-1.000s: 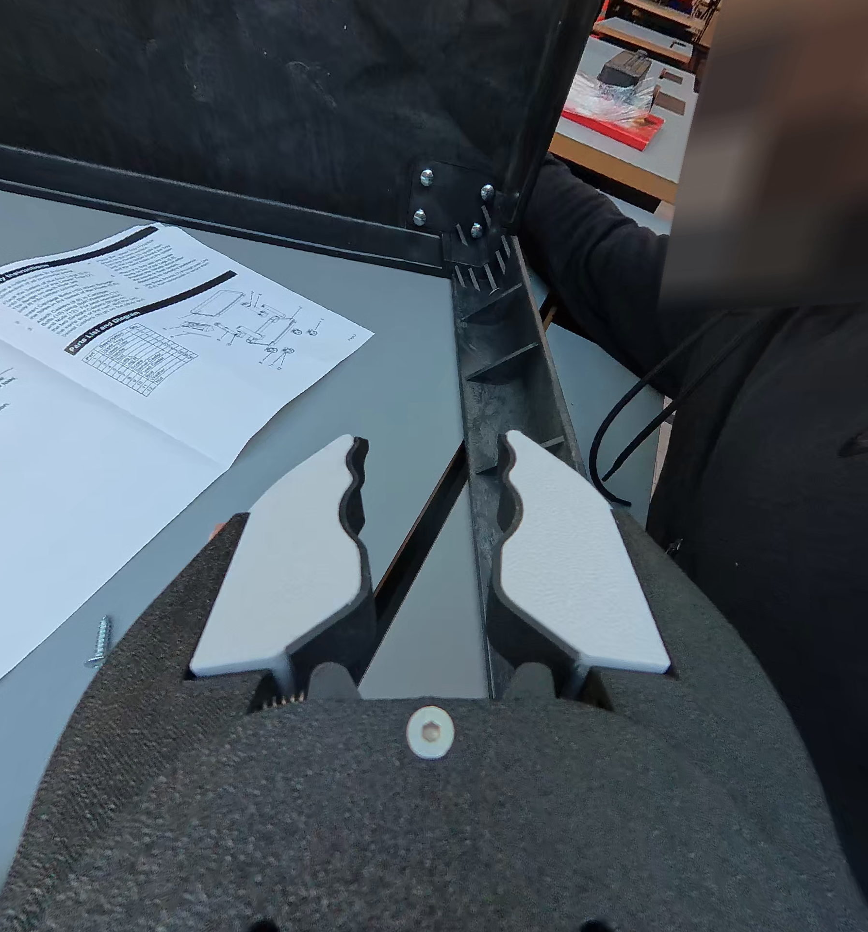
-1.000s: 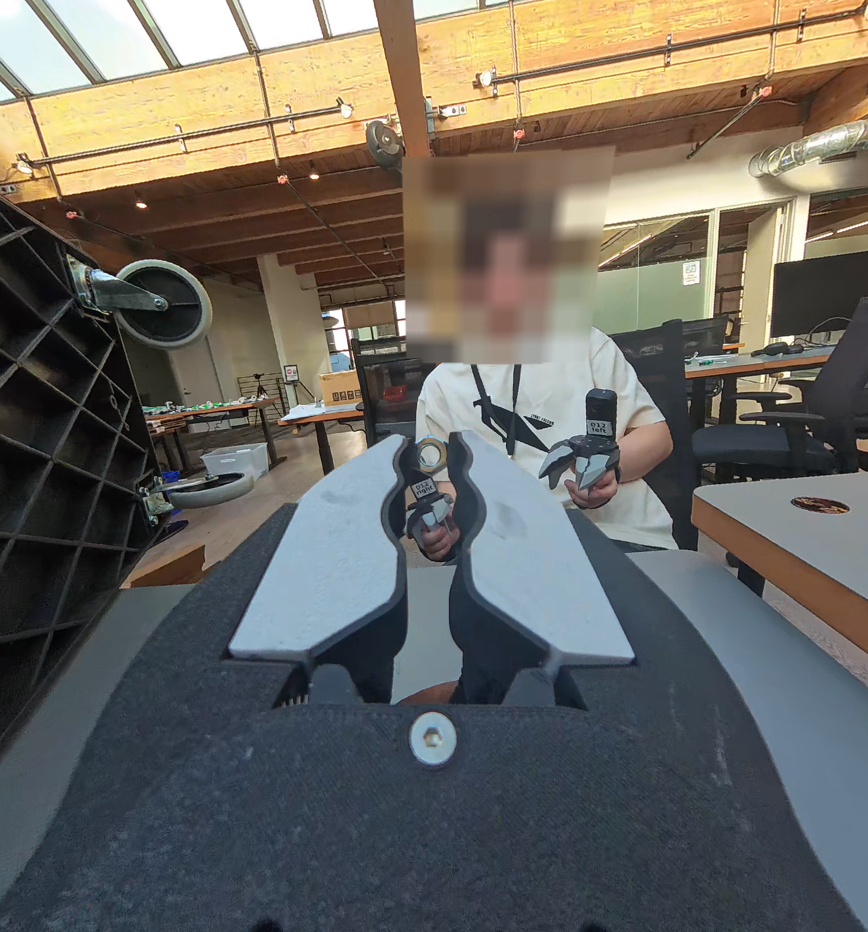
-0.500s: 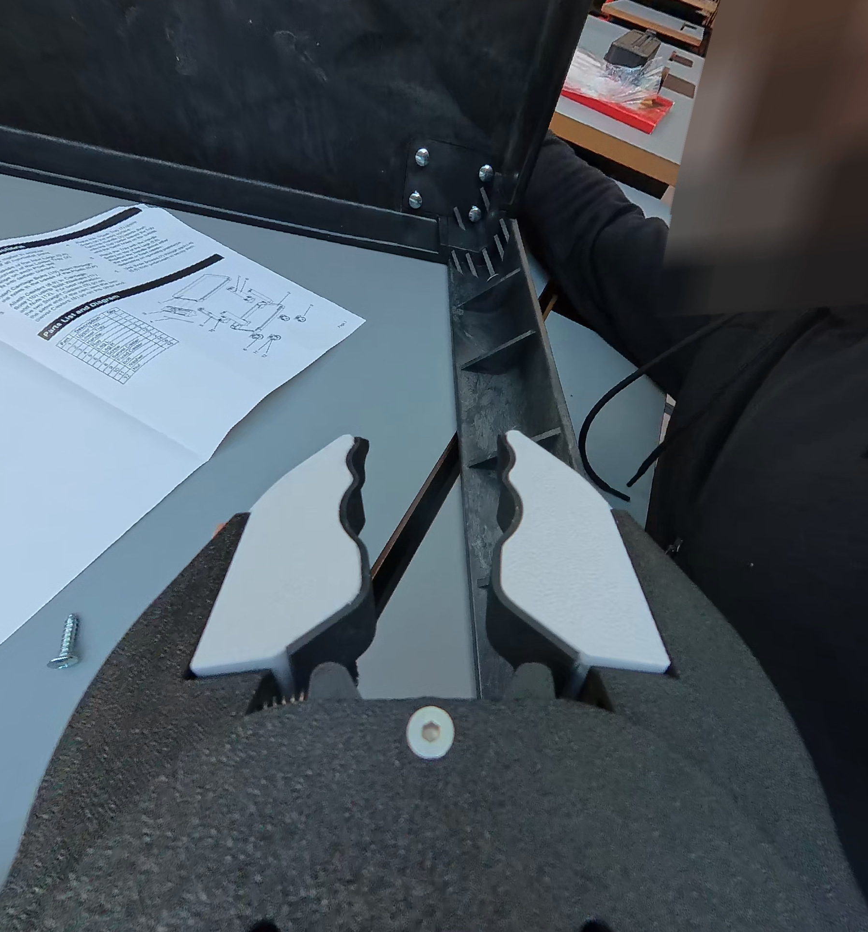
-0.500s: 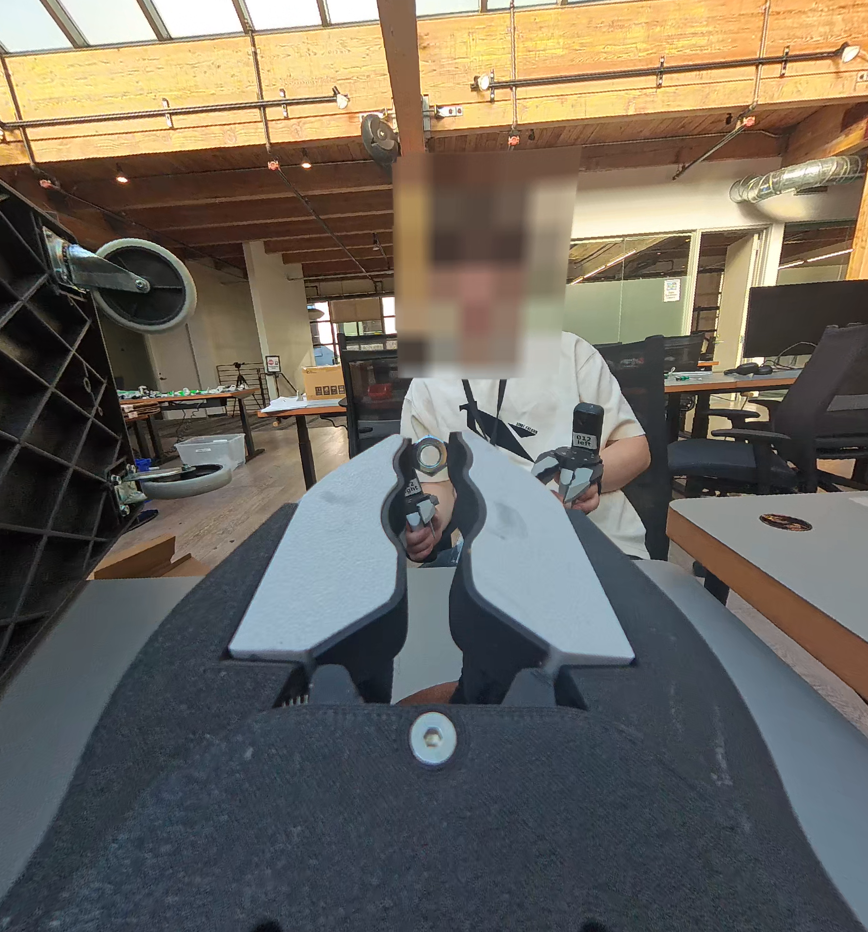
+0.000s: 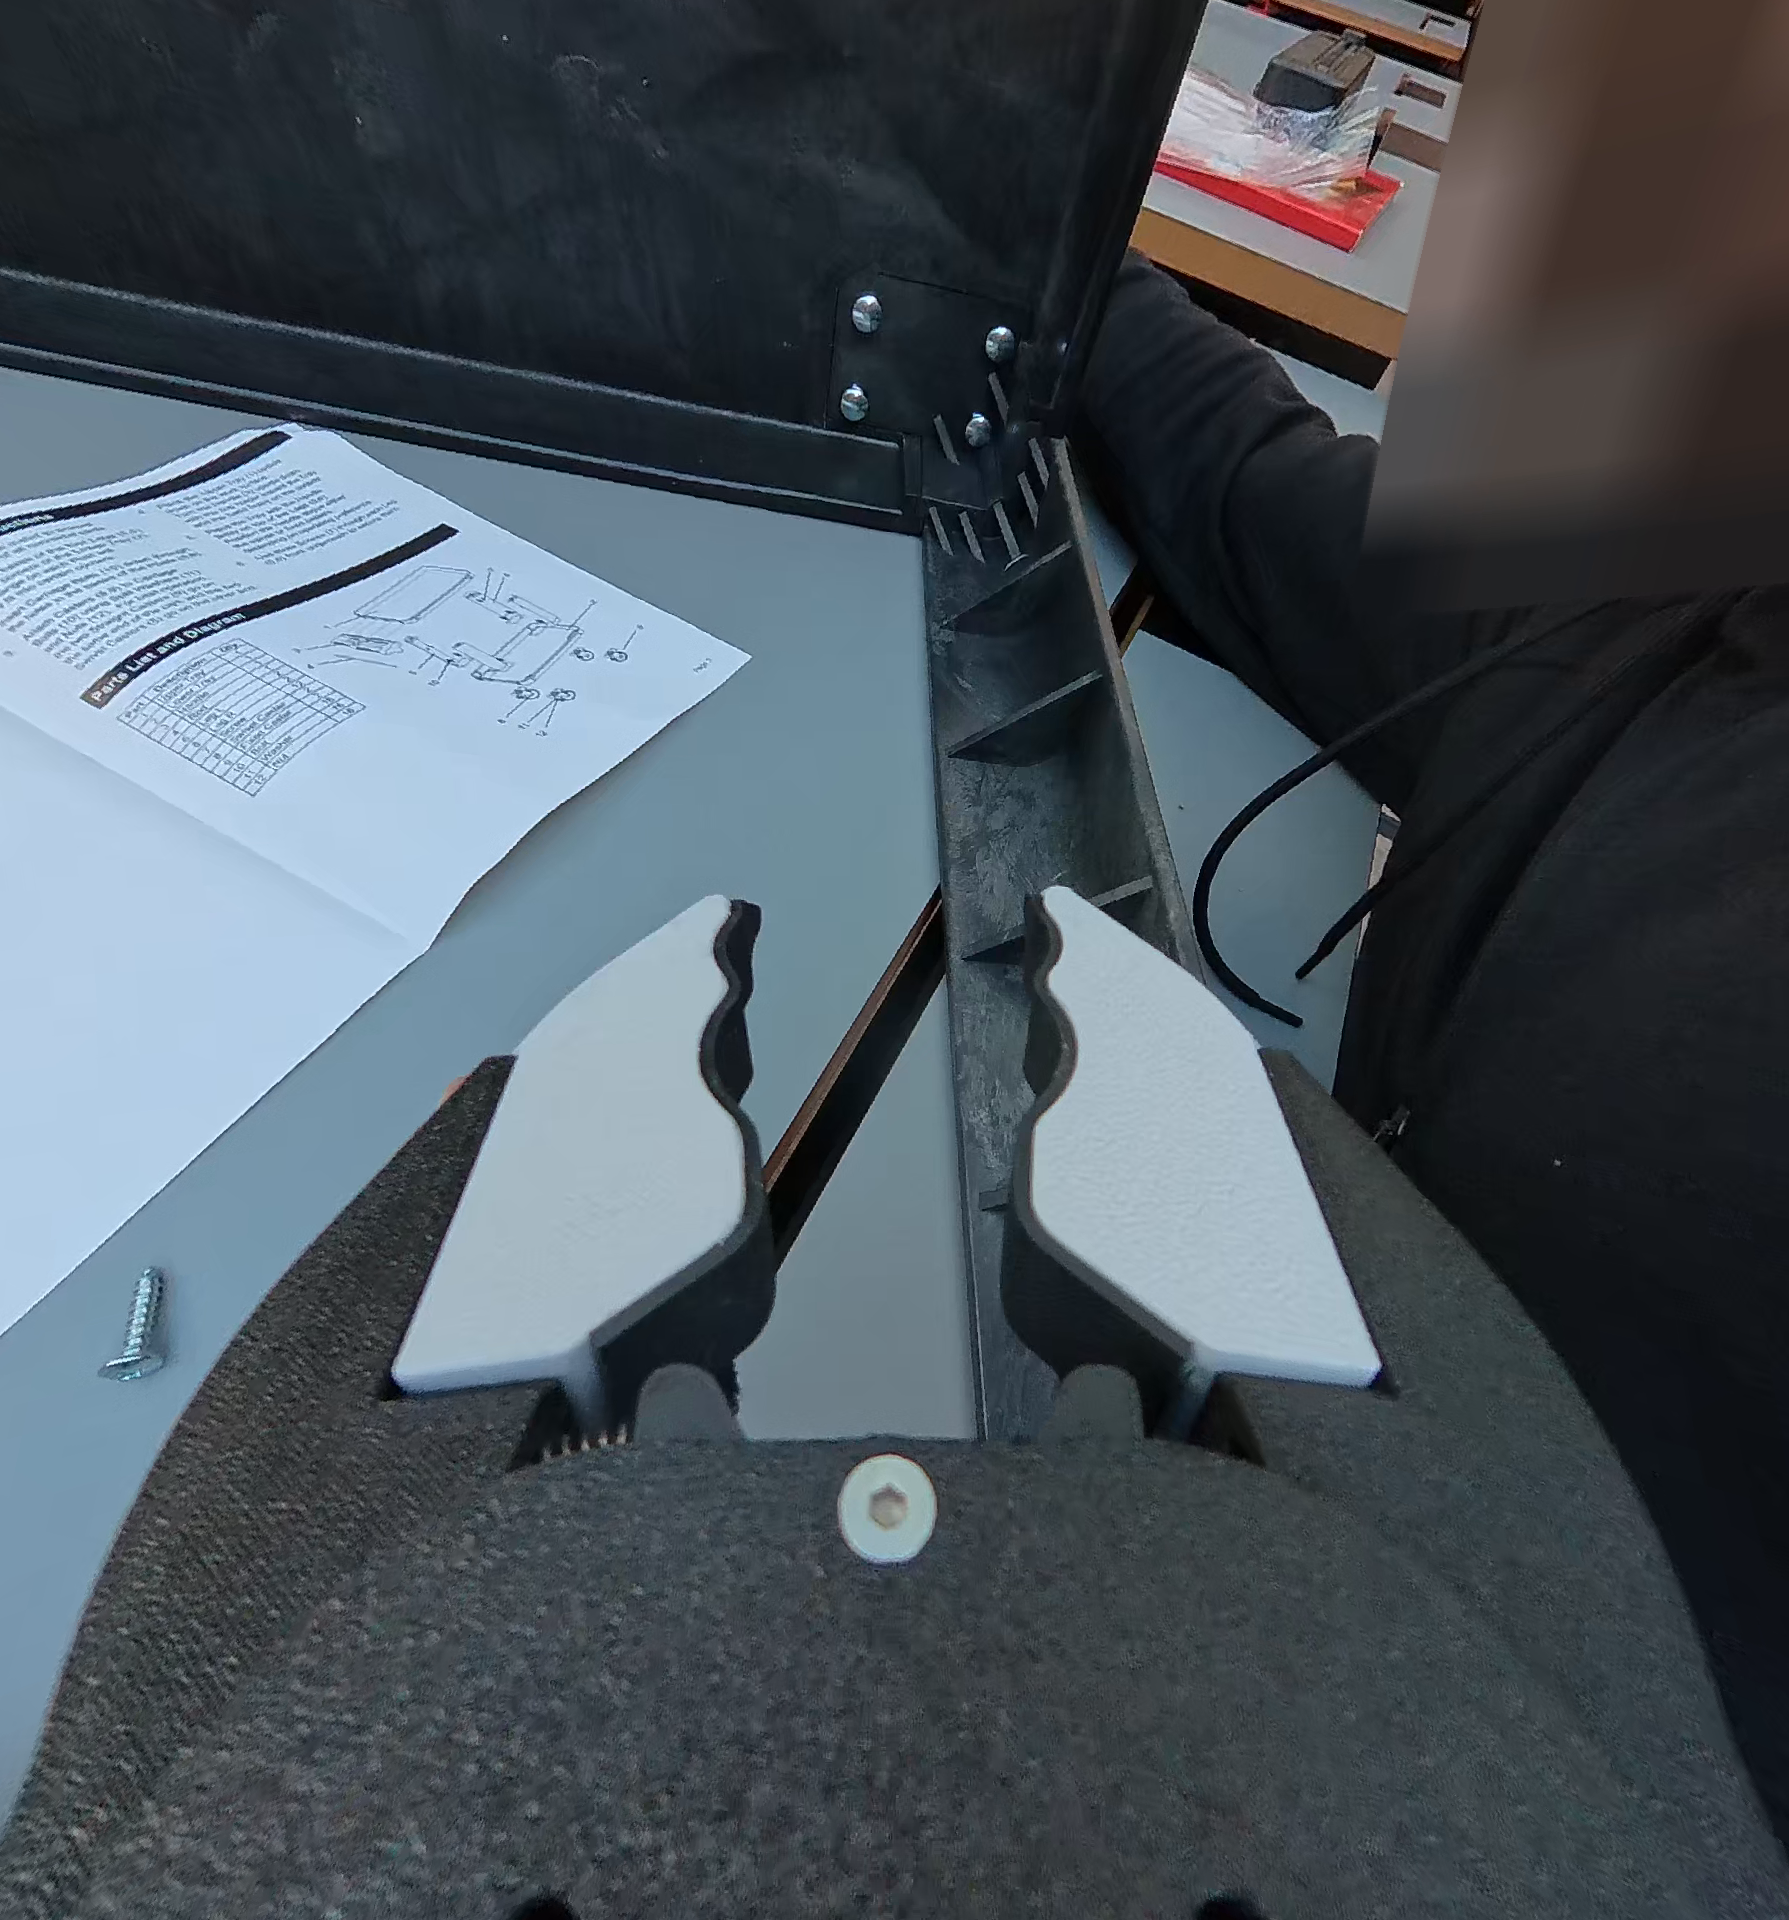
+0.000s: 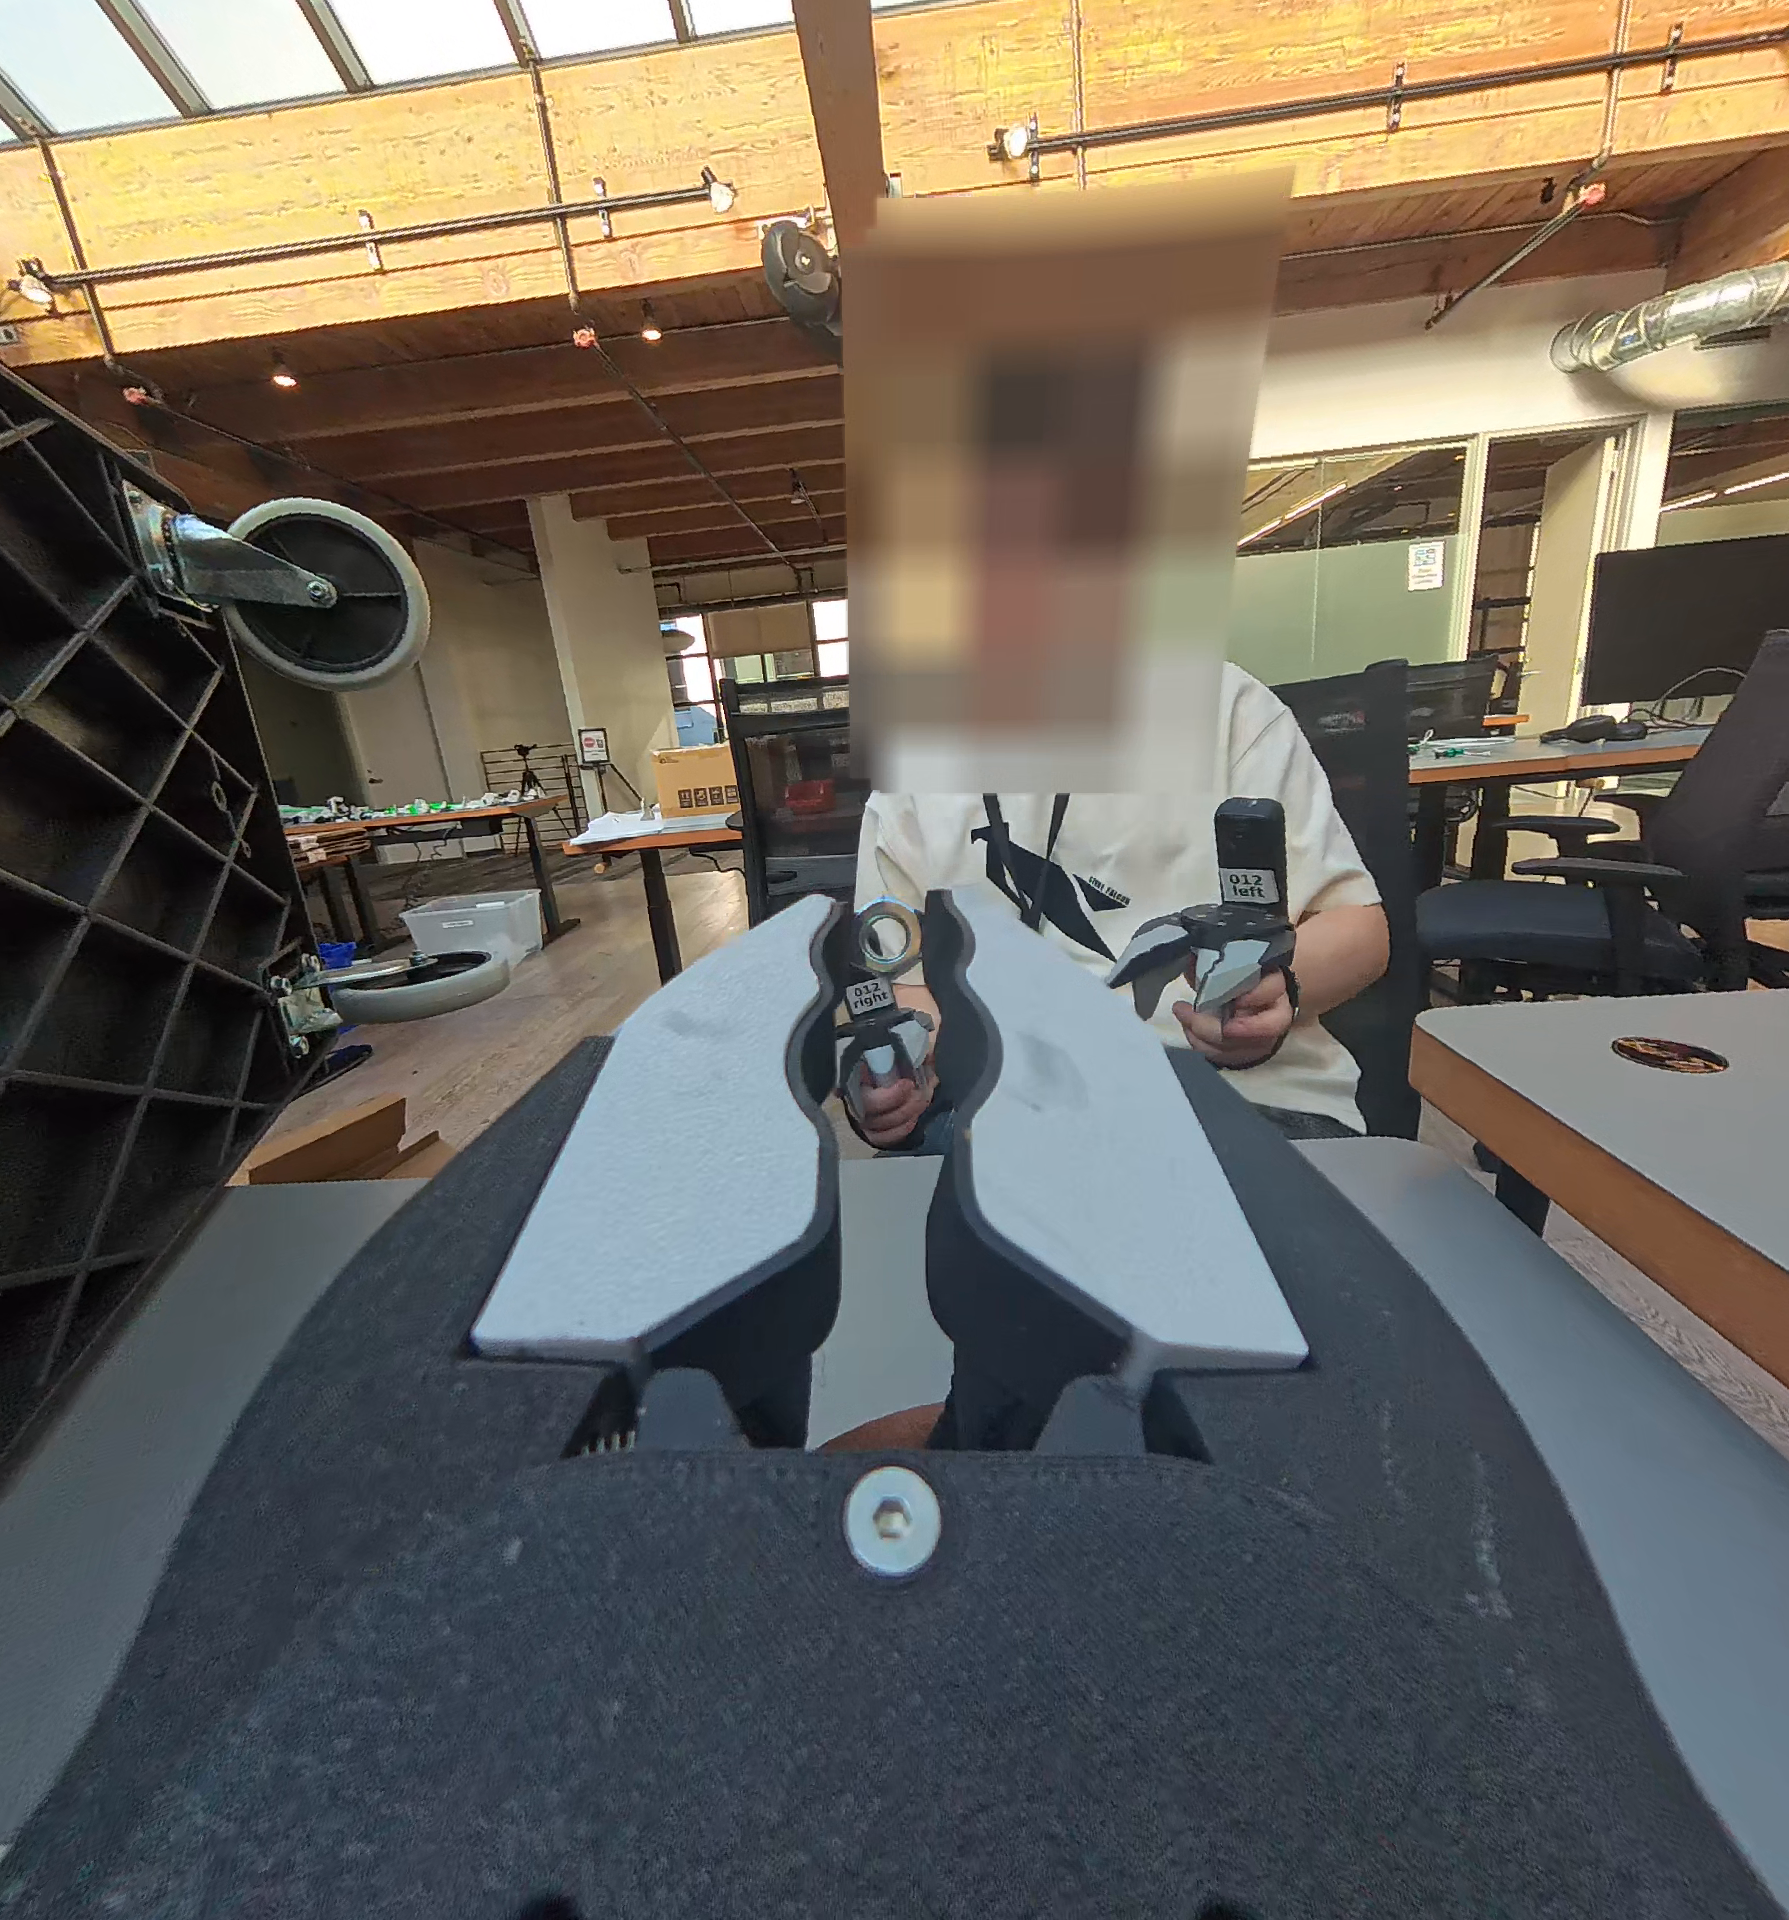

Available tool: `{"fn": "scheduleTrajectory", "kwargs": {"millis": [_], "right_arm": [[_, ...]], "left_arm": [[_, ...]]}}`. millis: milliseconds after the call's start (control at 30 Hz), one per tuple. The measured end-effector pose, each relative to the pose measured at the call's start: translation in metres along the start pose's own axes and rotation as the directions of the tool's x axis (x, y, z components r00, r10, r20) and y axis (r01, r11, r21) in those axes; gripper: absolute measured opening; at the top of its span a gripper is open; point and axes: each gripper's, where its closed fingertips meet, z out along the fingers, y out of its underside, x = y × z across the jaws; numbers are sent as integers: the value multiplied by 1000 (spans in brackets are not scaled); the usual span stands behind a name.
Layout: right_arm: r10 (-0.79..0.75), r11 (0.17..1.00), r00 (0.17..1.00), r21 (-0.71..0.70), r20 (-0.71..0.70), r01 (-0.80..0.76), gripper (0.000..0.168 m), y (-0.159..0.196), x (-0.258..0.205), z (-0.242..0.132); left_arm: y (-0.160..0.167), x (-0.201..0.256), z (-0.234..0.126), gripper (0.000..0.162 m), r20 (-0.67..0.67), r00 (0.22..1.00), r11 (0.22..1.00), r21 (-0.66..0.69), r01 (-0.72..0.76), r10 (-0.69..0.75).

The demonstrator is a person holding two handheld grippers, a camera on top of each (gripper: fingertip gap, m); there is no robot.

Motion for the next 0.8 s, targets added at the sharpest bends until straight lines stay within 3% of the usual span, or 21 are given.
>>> {"fn": "scheduleTrajectory", "kwargs": {"millis": [800], "right_arm": [[39, 999, 999, 7, 4, -40, 13, 1, 6, -4]], "left_arm": [[1, -1, 1, 50, -7, 1000, 1000, 3, 1, -1]]}}
